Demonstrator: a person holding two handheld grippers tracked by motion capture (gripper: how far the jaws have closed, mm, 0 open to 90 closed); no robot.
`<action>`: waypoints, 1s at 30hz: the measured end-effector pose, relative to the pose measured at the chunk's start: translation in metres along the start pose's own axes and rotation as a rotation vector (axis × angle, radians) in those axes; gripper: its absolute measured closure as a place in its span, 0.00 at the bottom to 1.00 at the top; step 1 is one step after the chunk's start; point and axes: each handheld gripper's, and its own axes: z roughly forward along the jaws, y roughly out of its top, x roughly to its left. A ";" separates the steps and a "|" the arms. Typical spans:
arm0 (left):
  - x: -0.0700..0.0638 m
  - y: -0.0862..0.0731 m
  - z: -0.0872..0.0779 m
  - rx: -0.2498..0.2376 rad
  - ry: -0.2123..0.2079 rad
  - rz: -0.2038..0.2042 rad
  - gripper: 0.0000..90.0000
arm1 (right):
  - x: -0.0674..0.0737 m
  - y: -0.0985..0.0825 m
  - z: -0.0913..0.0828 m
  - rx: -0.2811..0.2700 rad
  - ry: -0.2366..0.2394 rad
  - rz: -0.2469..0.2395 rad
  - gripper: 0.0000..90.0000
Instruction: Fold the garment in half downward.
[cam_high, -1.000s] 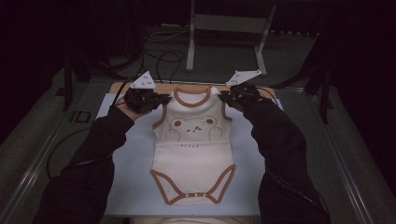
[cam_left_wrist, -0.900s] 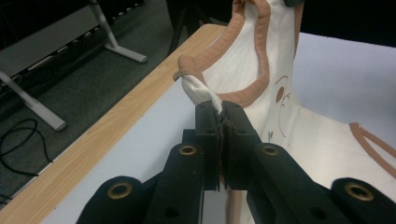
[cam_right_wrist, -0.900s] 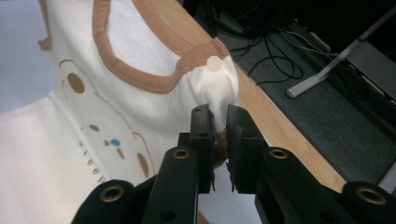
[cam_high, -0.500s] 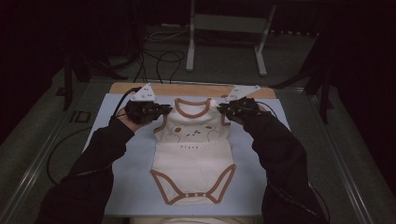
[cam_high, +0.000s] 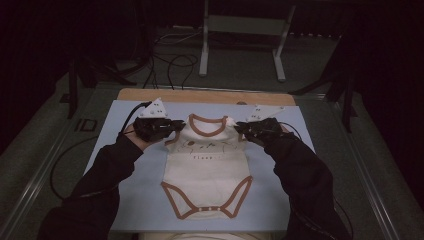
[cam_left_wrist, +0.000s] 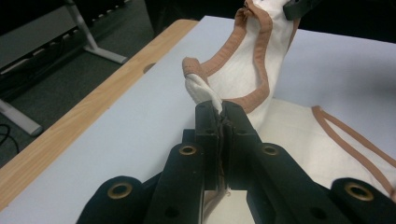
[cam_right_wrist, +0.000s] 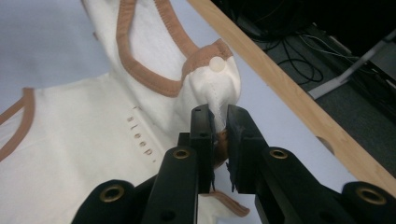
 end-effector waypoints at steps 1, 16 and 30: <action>-0.003 -0.001 -0.001 0.002 -0.008 0.004 0.96 | 0.001 -0.001 -0.001 0.001 0.000 0.000 0.91; -0.037 -0.027 0.006 0.056 -0.068 0.047 0.96 | 0.029 -0.025 -0.005 0.026 0.052 -0.024 0.91; -0.064 -0.064 0.014 0.087 -0.131 0.096 0.96 | 0.060 -0.057 0.008 0.050 0.134 -0.011 0.90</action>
